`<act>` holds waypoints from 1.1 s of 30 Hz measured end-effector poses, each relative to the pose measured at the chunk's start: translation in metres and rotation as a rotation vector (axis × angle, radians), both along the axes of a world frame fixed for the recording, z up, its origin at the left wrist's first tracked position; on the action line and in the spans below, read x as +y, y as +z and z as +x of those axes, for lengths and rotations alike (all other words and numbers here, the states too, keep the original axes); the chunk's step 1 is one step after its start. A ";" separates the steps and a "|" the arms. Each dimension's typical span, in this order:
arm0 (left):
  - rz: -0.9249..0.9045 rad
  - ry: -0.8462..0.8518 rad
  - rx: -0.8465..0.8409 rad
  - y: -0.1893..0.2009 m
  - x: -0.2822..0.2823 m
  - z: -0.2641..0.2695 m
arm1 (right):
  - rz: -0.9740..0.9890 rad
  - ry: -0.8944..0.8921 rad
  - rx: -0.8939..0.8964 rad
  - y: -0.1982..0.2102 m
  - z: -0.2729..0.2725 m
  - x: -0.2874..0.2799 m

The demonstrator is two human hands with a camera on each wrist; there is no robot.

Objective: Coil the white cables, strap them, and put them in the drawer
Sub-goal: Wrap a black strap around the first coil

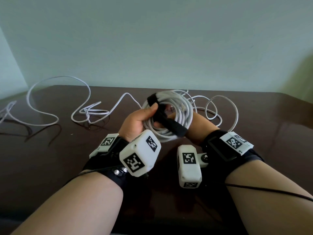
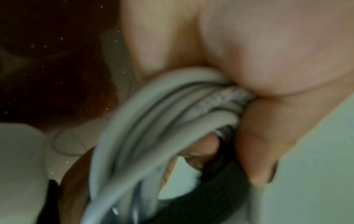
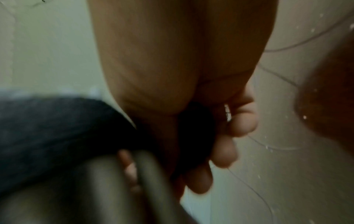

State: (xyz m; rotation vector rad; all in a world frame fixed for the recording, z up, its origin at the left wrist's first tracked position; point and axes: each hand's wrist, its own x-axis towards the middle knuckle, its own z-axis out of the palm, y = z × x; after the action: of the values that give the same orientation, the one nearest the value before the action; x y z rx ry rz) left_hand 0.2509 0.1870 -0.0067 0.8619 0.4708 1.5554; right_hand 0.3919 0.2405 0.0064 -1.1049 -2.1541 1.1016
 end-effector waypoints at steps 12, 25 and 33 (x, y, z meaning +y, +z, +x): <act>-0.128 0.046 0.093 -0.004 0.004 -0.002 | 0.391 -0.011 0.108 0.002 0.007 0.002; -0.174 0.382 0.158 -0.010 0.012 -0.010 | -0.082 -0.120 0.506 -0.003 -0.002 0.006; -0.108 0.576 0.239 -0.005 0.014 -0.005 | 0.253 -0.147 0.501 0.005 -0.006 -0.005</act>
State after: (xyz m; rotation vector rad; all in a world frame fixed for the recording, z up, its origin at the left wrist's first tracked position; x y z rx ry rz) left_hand 0.2460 0.2007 -0.0112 0.8762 1.0360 1.9294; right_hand 0.3862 0.2358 0.0118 -0.7600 -1.7285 0.8934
